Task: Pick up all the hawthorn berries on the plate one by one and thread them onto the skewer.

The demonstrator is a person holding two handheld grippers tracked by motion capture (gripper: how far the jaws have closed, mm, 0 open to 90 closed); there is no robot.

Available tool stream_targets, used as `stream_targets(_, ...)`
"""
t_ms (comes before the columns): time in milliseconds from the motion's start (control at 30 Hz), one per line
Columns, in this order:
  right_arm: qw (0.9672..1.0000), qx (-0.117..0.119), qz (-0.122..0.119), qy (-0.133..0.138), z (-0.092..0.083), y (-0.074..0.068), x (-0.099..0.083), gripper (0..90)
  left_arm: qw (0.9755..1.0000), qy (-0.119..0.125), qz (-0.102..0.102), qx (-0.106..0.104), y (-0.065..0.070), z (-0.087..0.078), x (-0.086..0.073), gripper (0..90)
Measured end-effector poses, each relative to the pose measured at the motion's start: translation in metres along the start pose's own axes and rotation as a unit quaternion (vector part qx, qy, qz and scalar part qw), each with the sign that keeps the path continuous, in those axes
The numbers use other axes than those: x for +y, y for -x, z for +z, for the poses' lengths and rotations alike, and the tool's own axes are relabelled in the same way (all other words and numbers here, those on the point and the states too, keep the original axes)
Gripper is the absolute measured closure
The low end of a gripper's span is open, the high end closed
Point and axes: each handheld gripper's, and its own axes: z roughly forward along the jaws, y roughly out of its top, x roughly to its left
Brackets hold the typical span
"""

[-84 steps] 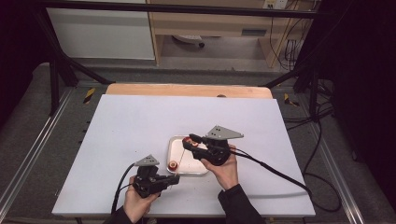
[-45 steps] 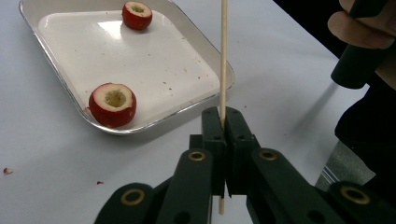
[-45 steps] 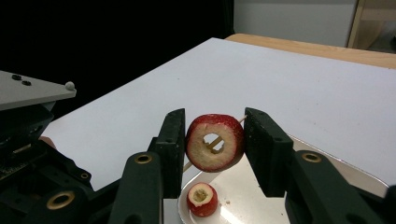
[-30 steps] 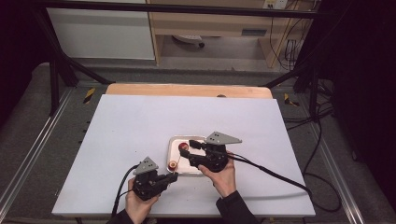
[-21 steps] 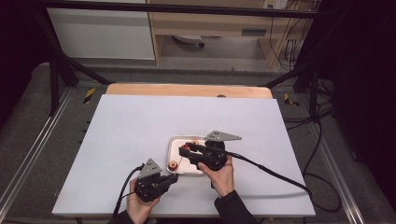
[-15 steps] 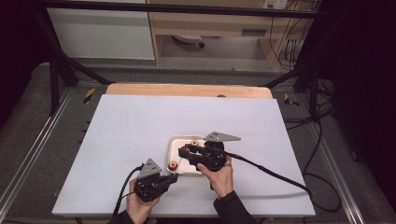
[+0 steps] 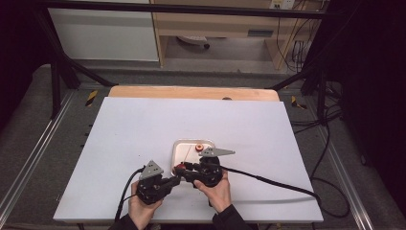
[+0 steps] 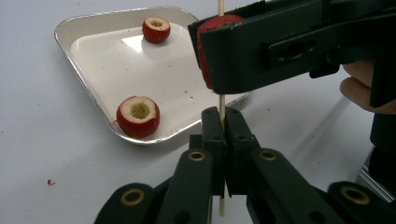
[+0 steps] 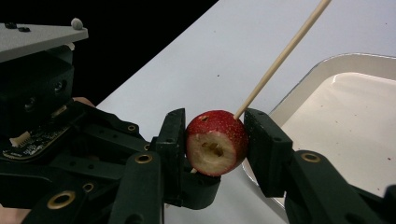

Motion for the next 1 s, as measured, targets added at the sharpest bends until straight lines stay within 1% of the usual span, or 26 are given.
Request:
stream_targets(100, 1.0, 0.002, -0.004, -0.003, -0.001, 0.0, 0.001, 60.1, 1.0, 0.003, 0.005, -0.006, -0.001, -0.001, 0.001, 88.6)
stream_targets(133, 1.0, 0.004, -0.007, -0.001, -0.002, 0.0, 0.002, 59.1, 1.0, 0.005, 0.006, -0.004, -0.001, -0.002, 0.001, 88.6)
stream_targets(167, 0.9999, 0.003, -0.013, 0.003, -0.003, 0.0, 0.003, 53.2, 0.9999, 0.006, 0.009, -0.003, -0.002, -0.003, 0.002, 88.6)
stream_targets(200, 0.9996, -0.007, -0.025, 0.009, -0.005, 0.001, 0.005, 46.1, 0.9999, 0.007, 0.011, -0.001, -0.003, -0.004, 0.002, 88.6)
stream_targets(233, 0.9994, -0.012, -0.033, 0.005, -0.007, 0.002, 0.007, 41.8, 0.9999, 0.004, 0.013, 0.002, -0.004, -0.004, 0.002, 88.6)
stream_targets(300, 0.9988, -0.019, -0.045, -0.004, -0.011, 0.005, 0.013, 37.1, 0.9999, -0.002, 0.013, 0.008, -0.008, -0.004, 0.002, 88.5)
stream_targets(333, 0.9978, -0.034, -0.056, -0.001, -0.014, 0.006, 0.016, 35.0, 0.9997, -0.007, 0.017, 0.014, -0.011, -0.004, 0.002, 88.5)
stream_targets(367, 0.9965, -0.049, -0.068, -0.002, -0.017, 0.008, 0.019, 31.7, 0.9997, -0.006, 0.019, 0.016, -0.012, -0.004, 0.001, 88.5)
stream_targets(400, 0.996, -0.052, -0.072, -0.006, -0.019, 0.01, 0.022, 28.5, 0.9996, -0.007, 0.022, 0.016, -0.013, -0.004, 0.002, 88.5)
stream_targets(467, 0.9943, -0.062, -0.085, -0.015, -0.022, 0.014, 0.027, 21.5, 0.9996, -0.008, 0.023, 0.017, -0.016, -0.006, 0.002, 88.4)
stream_targets(533, 0.9921, -0.074, -0.097, -0.03, -0.024, 0.018, 0.03, 16.4, 0.9994, -0.011, 0.025, 0.021, -0.018, -0.007, 0.002, 88.4)
stream_targets(567, 0.9909, -0.081, -0.099, -0.039, -0.024, 0.021, 0.032, 14.4, 0.9993, -0.012, 0.026, 0.024, -0.019, -0.008, 0.001, 88.3)
stream_targets(633, 0.989, -0.09, -0.103, -0.055, -0.025, 0.027, 0.035, 13.1, 0.9991, -0.015, 0.027, 0.029, -0.022, -0.01, 0.001, 88.2)
stream_targets(667, 0.9886, -0.093, -0.102, -0.06, -0.026, 0.029, 0.036, 12.4, 0.9991, -0.015, 0.027, 0.028, -0.023, -0.01, 0.001, 88.2)
stream_targets(700, 0.9878, -0.096, -0.105, -0.062, -0.026, 0.031, 0.037, 12.1, 0.9989, -0.018, 0.028, 0.034, -0.024, -0.011, 0.0, 88.1)
stream_targets(733, 0.9868, -0.1, -0.109, -0.066, -0.027, 0.034, 0.039, 11.6, 0.9988, -0.019, 0.029, 0.035, -0.026, -0.012, 0.0, 88.1)
stream_targets(800, 0.983, -0.112, -0.119, -0.084, -0.027, 0.039, 0.042, 10.7, 0.9987, -0.019, 0.032, 0.036, -0.027, -0.013, 0.0, 88.0)
stream_targets(833, 0.9805, -0.12, -0.125, -0.094, -0.026, 0.042, 0.044, 10.4, 0.9986, -0.019, 0.033, 0.037, -0.028, -0.014, 0.0, 88.0)
stream_targets(867, 0.9784, -0.124, -0.131, -0.102, -0.026, 0.045, 0.045, 10.3, 0.9985, -0.019, 0.034, 0.038, -0.028, -0.014, 0.0, 88.0)
stream_targets(933, 0.9755, -0.13, -0.137, -0.113, -0.025, 0.049, 0.048, 10.0, 0.9985, -0.019, 0.034, 0.039, -0.029, -0.015, 0.001, 88.0)
stream_targets(967, 0.9732, -0.132, -0.146, -0.12, -0.024, 0.052, 0.05, 10.0, 0.9985, -0.019, 0.034, 0.04, -0.029, -0.015, 0.0, 88.0)
stream_targets(1000, 0.9716, -0.135, -0.15, -0.124, -0.023, 0.054, 0.051, 10.0, 0.9984, -0.02, 0.035, 0.04, -0.03, -0.015, 0.0, 88.0)
